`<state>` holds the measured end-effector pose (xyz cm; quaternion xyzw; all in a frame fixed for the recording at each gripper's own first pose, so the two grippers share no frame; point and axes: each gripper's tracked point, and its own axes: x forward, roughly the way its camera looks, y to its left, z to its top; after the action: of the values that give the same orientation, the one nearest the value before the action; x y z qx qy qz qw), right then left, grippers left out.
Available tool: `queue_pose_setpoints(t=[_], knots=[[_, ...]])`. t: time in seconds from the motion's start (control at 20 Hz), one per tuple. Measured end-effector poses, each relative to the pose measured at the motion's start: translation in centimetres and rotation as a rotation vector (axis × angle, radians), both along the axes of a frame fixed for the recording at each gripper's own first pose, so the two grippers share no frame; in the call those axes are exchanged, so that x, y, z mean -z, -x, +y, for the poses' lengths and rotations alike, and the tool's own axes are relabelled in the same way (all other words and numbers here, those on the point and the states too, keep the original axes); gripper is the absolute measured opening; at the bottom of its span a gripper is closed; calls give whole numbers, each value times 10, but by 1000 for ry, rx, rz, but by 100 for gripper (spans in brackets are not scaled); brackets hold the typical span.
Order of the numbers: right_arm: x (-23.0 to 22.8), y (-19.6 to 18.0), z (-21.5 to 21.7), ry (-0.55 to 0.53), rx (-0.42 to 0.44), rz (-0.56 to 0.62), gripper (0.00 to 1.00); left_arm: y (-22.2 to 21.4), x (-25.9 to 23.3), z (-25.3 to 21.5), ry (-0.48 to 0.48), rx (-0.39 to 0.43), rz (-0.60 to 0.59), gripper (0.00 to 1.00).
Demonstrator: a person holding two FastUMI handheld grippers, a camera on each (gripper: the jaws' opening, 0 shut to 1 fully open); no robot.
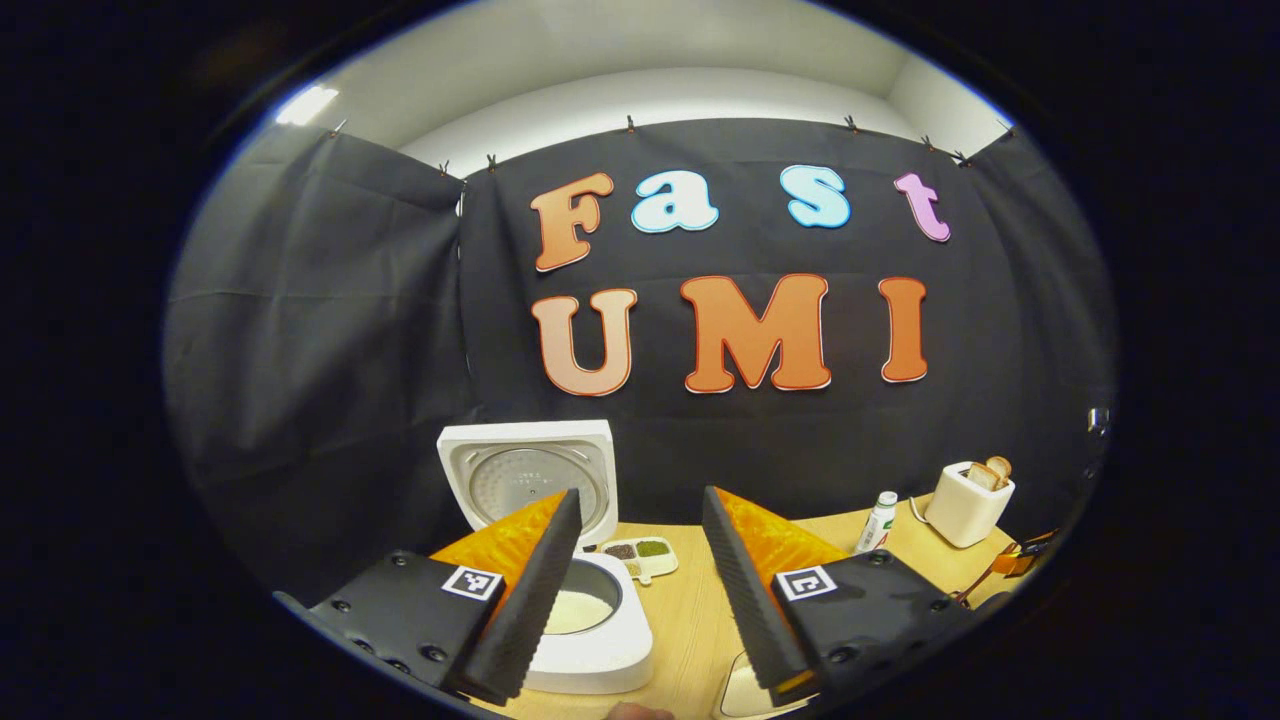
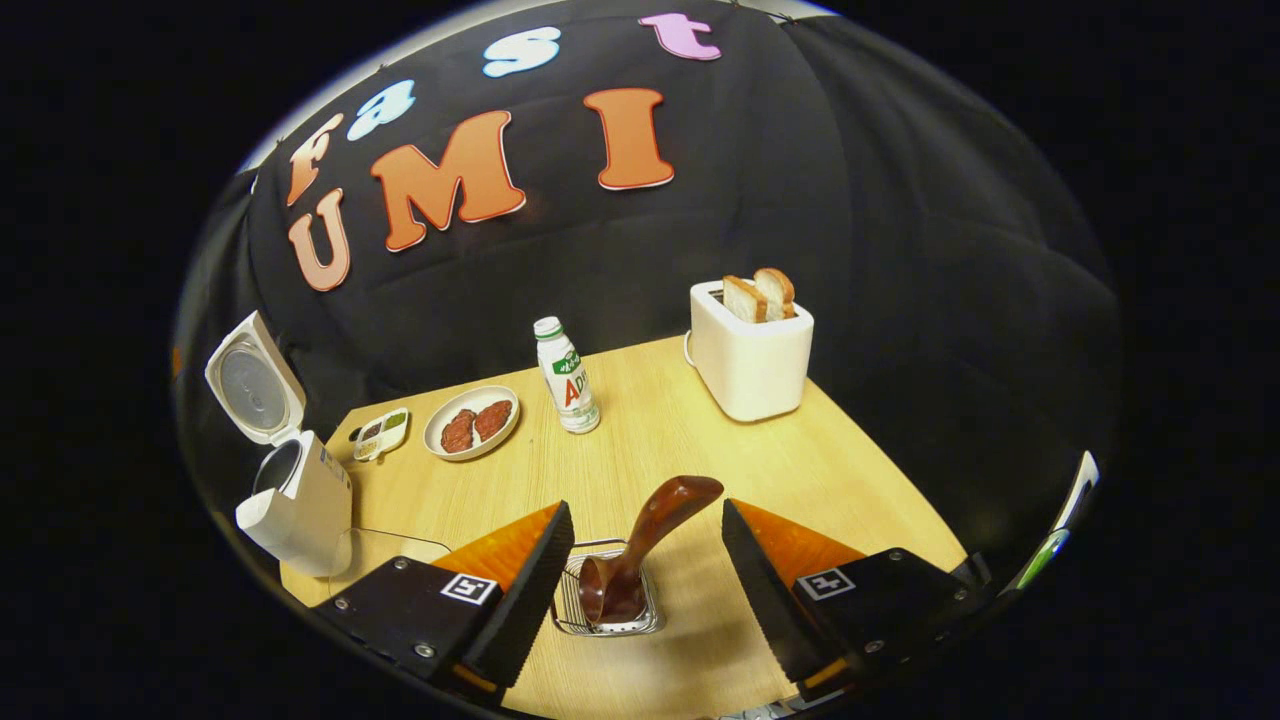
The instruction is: Close the left gripper, press the button to open the rice cooker; take a wooden spoon from the chopstick holder with the right hand, scoop a spoonful of rice and pour it into the rice cooker, then put the wooden spoon back into the chopstick holder.
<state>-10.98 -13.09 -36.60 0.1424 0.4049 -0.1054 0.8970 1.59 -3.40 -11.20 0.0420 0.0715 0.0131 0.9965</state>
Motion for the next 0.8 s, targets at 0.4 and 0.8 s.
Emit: queue_pose_setpoints(t=[0.4, 0.8], knots=[[36, -4, 6, -119, 23, 44, 84, 13, 2, -13, -45, 0, 13, 87], [35, -15, 7, -146, 0, -1, 42, 18, 3, -7, -53, -25, 22, 87]])
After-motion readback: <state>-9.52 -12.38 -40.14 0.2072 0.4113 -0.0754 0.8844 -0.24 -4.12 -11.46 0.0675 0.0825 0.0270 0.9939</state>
